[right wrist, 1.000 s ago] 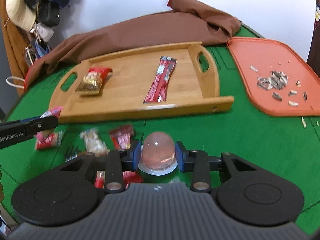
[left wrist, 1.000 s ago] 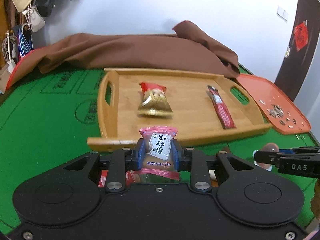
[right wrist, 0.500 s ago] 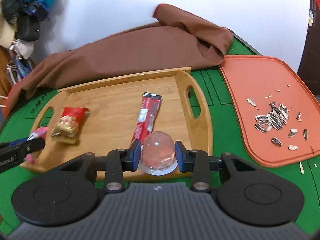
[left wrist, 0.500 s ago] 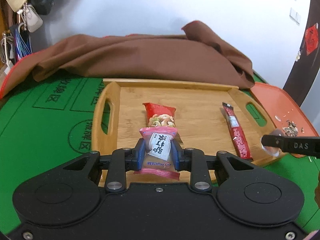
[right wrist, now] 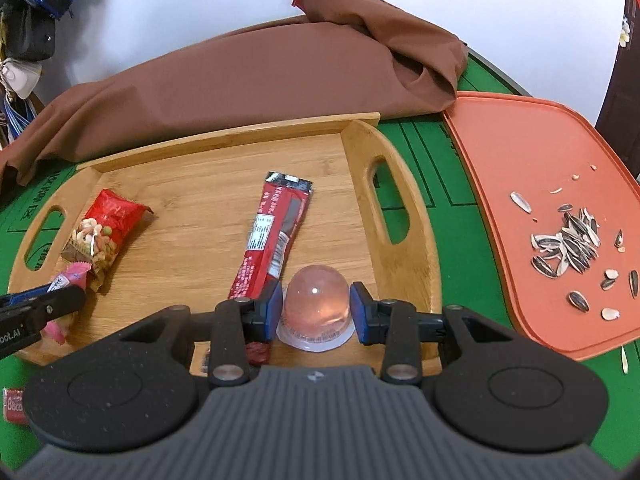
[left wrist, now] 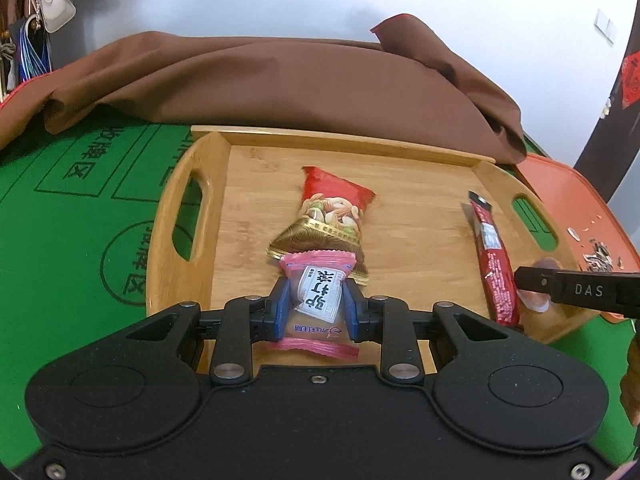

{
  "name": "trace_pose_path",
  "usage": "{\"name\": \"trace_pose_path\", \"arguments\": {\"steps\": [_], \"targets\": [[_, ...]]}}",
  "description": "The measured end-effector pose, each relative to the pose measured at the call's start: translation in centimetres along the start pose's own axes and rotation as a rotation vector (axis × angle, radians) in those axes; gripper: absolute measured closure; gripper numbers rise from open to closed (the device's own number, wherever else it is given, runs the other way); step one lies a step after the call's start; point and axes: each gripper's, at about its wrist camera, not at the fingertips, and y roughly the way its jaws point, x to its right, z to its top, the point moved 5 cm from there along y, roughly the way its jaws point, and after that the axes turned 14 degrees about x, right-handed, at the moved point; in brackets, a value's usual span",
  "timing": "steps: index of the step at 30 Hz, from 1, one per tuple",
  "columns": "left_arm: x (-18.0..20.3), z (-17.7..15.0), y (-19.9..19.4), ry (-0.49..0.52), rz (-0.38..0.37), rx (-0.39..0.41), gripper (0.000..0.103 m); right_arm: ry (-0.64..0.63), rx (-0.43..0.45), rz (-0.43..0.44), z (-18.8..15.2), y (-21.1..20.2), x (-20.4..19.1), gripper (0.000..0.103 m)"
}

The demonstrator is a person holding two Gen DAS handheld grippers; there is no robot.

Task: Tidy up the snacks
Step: 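Carry the candy and jelly cup onto the tray and release both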

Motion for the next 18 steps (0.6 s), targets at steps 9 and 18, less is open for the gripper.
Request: {"name": "trace_pose_path", "arguments": {"steps": [9, 18], "targets": [[0.3, 0.1, 0.1, 0.028, 0.01, 0.014, 0.076, 0.014, 0.004, 0.016, 0.1, 0.1, 0.1, 0.058], [0.3, 0.5, -2.2, 0.055, 0.012, 0.073, 0.044, 0.001, 0.043, 0.052, 0.5, -2.1, -0.1, 0.045]]}}
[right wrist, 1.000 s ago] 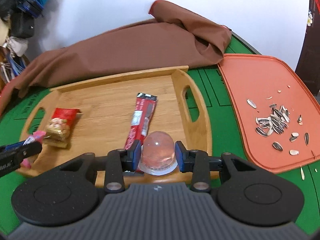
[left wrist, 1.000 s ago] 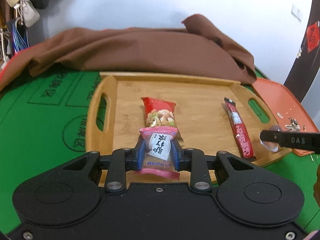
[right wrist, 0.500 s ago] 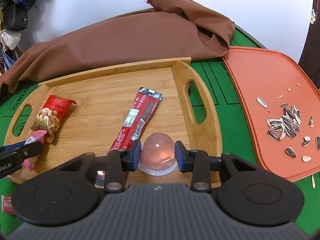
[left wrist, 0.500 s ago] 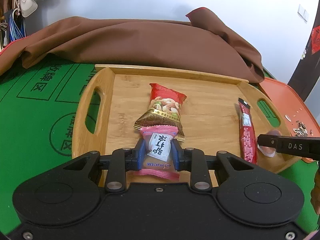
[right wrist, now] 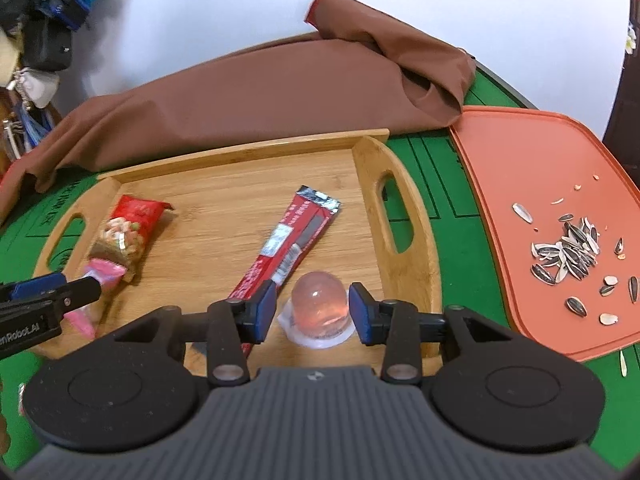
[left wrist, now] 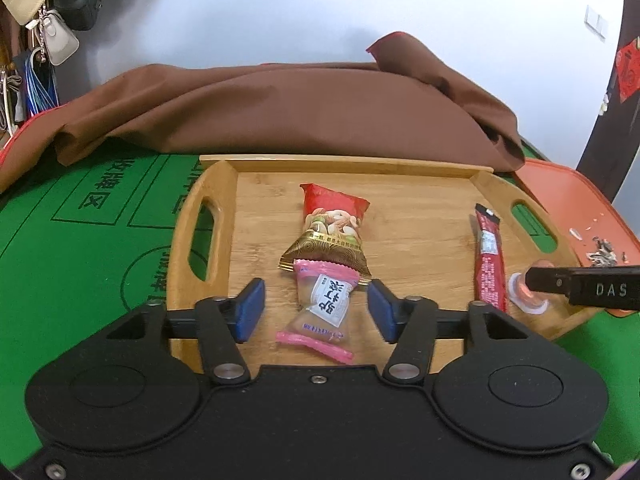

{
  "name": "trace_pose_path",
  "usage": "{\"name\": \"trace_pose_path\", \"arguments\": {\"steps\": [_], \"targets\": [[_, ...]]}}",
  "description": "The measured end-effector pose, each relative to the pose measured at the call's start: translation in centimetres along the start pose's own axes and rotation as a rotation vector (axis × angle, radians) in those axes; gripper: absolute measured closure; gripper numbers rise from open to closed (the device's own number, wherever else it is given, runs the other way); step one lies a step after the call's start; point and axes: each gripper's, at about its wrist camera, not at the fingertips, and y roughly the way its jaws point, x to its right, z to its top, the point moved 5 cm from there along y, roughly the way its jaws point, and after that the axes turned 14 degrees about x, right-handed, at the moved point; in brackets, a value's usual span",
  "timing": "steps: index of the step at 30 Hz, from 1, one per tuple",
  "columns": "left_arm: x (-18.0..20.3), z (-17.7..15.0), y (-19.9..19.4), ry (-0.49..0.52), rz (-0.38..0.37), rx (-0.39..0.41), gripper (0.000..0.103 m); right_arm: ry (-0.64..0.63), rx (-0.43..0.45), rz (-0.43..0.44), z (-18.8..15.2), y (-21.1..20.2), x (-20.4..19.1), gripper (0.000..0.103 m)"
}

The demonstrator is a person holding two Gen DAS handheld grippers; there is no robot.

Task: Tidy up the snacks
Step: 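Carry the candy and jelly cup onto the tray and release both, then grasp the Biscoff biscuit with the left gripper while the right gripper grasps a red snack bar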

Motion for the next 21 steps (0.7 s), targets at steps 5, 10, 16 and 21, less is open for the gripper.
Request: {"name": "trace_pose_path", "arguments": {"steps": [5, 10, 16, 21], "targets": [[-0.2, -0.2, -2.1, 0.003, -0.011, 0.026, 0.026, -0.029, 0.015, 0.042, -0.9, -2.0, -0.6, 0.039], [-0.3, -1.2, -4.5, 0.03, -0.011, 0.05, 0.018, -0.049, 0.019, 0.1, -2.1, -4.0, -1.4, 0.033], [-1.1, -2.6, -7.1, 0.027, 0.001, 0.07, 0.009, -0.105, 0.032, 0.15, -3.9, -6.3, -2.6, 0.027], [-1.9, -4.0, -8.6, 0.025, 0.013, 0.068, 0.007, -0.154, 0.03, 0.159, -5.3, -7.4, -3.3, 0.026]]}}
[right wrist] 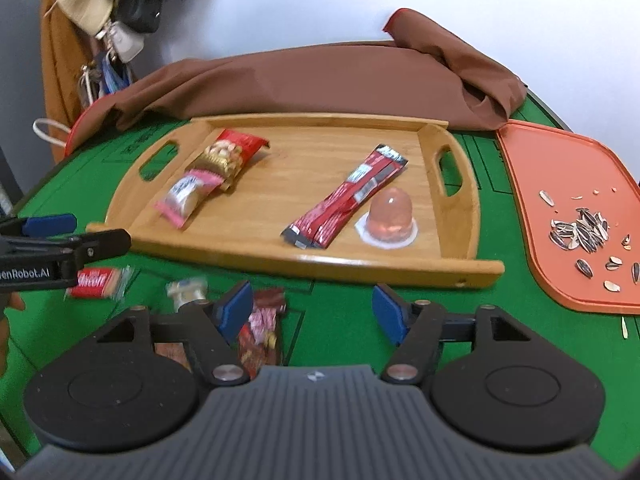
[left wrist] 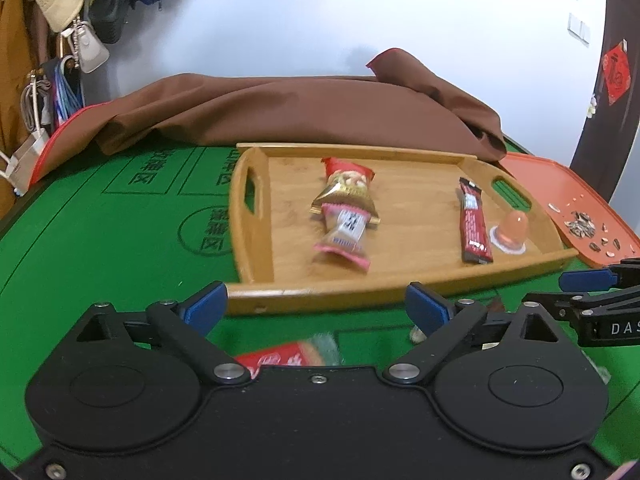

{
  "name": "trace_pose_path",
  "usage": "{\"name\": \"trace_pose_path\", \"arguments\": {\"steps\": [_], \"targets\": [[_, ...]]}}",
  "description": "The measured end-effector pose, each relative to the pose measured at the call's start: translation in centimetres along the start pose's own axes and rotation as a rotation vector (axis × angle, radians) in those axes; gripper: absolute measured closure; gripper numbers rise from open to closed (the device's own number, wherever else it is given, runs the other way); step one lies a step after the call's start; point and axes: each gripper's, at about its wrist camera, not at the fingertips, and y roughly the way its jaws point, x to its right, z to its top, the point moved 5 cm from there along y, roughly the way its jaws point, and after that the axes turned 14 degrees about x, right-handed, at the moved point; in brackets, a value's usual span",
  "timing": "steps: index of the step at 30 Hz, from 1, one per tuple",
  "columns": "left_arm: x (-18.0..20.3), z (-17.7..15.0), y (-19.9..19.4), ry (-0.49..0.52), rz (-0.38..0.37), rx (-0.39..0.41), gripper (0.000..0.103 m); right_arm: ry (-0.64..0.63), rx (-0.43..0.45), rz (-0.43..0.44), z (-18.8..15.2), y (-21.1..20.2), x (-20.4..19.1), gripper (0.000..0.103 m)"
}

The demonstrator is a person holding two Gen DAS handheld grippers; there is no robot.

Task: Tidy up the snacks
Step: 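Grasp the Biscoff biscuit with the left gripper while the right gripper grasps a red snack bar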

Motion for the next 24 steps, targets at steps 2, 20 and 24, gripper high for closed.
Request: {"name": "trace_pose_path", "arguments": {"steps": [2, 20, 24], "targets": [[-0.2, -0.5, -0.6, 0.01, 0.005, 0.001, 0.007, -0.018, -0.006, 0.002, -0.5, -0.2, -0.3, 0.026], [-0.8, -3.4, -1.6, 0.05, 0.013, -0.067, 0.006, -0.103, -0.038, 0.01, -3.3, -0.7, -2.0, 0.027], [-1.0, -3.6, -1.1, 0.027, 0.025, -0.079, 0.006, -0.105, -0.041, 0.015, -3.7, -0.7, -2.2, 0.027]]}}
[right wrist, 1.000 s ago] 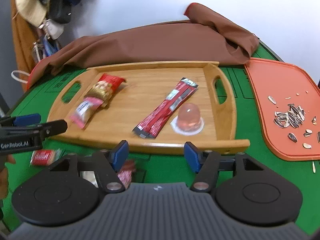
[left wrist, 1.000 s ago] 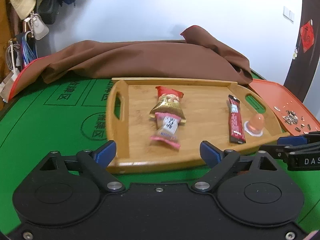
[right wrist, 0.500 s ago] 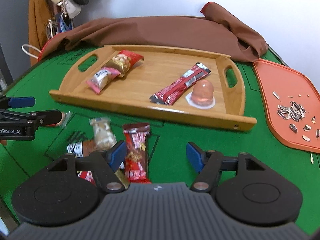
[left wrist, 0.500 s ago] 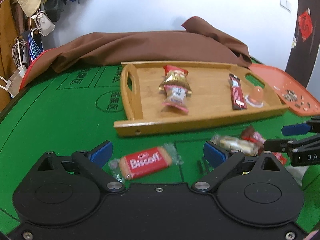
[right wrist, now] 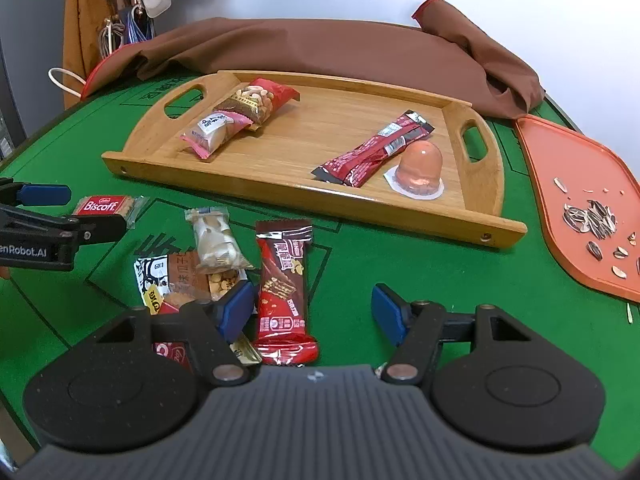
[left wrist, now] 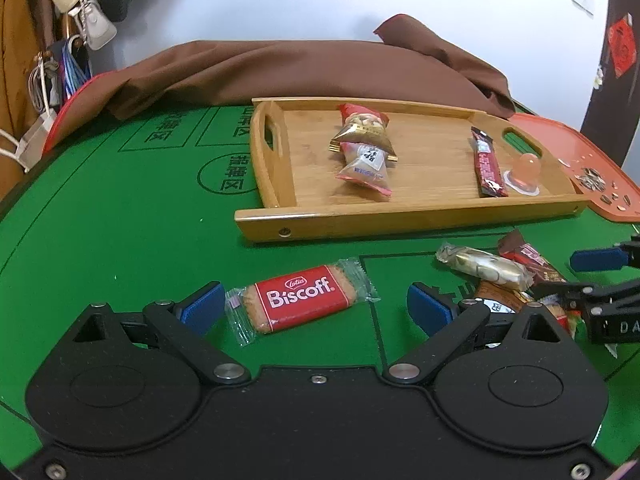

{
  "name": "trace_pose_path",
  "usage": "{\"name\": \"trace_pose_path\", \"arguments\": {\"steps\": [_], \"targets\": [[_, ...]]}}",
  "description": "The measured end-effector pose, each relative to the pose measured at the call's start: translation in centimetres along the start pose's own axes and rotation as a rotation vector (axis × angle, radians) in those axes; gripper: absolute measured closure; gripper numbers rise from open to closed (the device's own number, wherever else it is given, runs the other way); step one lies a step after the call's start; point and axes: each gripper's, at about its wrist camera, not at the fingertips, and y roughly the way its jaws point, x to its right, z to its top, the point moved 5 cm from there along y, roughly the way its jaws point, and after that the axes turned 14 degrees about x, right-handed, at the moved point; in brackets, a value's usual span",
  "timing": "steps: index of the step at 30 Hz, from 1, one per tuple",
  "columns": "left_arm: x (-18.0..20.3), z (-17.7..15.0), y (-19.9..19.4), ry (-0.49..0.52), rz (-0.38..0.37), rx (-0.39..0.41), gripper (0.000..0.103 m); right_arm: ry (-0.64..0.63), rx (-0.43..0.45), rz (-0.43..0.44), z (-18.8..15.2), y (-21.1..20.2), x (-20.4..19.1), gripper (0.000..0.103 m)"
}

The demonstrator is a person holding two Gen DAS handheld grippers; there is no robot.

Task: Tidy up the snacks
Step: 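Grasp the Biscoff biscuit with the left gripper while the right gripper grasps a red snack bar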

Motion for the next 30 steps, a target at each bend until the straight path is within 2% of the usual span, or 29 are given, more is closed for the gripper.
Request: {"name": "trace_pose_path", "arguments": {"steps": [5, 11, 18, 23, 28, 30], "targets": [[-0.1, -0.4, 0.9, -0.03, 0.009, -0.03, 0.006, 0.007, 0.003, 0.001, -0.2, 0.0, -0.1, 0.028], [0.0, -0.3, 1.3, -0.027, 0.038, -0.023, 0.008, 0.024, 0.007, 0.002, -0.3, -0.1, -0.3, 0.032], [0.0, -0.2, 1.2, -0.016, 0.066, -0.012, 0.025, 0.03, 0.013, 0.016, -0.2, -0.2, -0.8, 0.044], [0.2, -0.2, 1.1, -0.008, 0.062, -0.007, 0.03, 0.042, 0.015, 0.015, 0.0, 0.0, -1.1, 0.047], [0.5, -0.2, 0.8, 0.009, 0.064, 0.005, 0.036, 0.061, 0.01, 0.008, 0.2, 0.1, -1.3, 0.068], [0.6, -0.2, 0.7, 0.022, 0.072, 0.008, 0.042, 0.081, 0.003, 0.012, 0.4, 0.1, -1.1, 0.073]]}}
